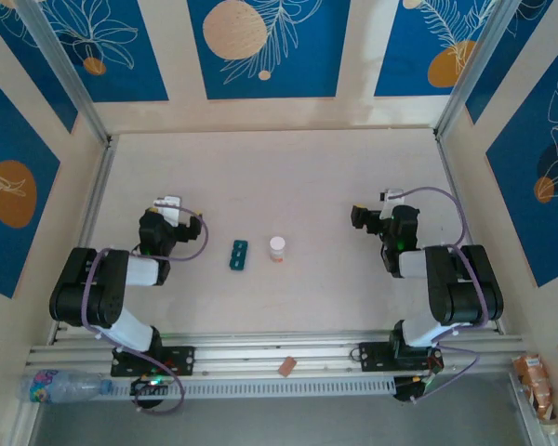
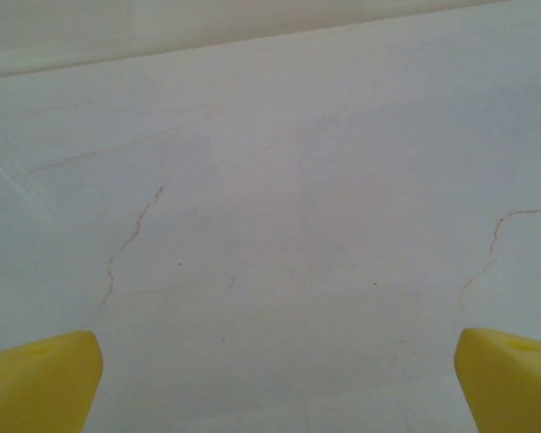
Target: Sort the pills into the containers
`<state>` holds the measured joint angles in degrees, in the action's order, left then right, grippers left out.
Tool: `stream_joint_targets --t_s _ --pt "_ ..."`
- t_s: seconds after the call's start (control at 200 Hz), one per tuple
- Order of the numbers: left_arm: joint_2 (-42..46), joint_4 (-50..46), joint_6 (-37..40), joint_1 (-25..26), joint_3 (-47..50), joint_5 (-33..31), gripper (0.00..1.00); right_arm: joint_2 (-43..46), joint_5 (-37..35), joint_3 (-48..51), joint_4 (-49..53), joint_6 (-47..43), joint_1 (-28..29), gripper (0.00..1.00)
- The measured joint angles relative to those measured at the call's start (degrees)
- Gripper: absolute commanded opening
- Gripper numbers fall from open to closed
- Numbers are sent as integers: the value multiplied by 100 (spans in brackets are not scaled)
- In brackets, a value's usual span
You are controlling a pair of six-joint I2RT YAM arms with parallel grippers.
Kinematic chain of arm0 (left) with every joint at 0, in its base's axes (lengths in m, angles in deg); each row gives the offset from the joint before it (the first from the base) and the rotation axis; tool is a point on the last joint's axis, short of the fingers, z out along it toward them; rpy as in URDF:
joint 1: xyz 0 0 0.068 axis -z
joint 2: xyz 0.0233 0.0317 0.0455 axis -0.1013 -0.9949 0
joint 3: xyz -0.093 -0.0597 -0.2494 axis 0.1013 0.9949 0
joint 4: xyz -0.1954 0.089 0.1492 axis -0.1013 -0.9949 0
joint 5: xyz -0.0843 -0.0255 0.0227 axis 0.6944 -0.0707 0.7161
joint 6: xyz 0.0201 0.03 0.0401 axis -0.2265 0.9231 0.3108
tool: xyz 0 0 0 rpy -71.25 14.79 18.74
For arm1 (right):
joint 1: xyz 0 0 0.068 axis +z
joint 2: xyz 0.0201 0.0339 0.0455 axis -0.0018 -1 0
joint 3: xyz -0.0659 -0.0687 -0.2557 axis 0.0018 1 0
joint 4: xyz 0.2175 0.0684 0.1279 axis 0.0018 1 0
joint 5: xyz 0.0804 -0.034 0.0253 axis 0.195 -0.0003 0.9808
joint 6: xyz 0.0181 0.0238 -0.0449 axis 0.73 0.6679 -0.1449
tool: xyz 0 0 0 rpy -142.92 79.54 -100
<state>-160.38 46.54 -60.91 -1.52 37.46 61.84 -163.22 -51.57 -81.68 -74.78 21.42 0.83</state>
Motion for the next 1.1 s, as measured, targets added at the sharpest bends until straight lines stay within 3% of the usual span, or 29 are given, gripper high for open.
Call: stream_joint_targets --t_s 1.1 --pt "0 -11 -26 -26 0 -20 100 0 66 0 0 0 -13 99"
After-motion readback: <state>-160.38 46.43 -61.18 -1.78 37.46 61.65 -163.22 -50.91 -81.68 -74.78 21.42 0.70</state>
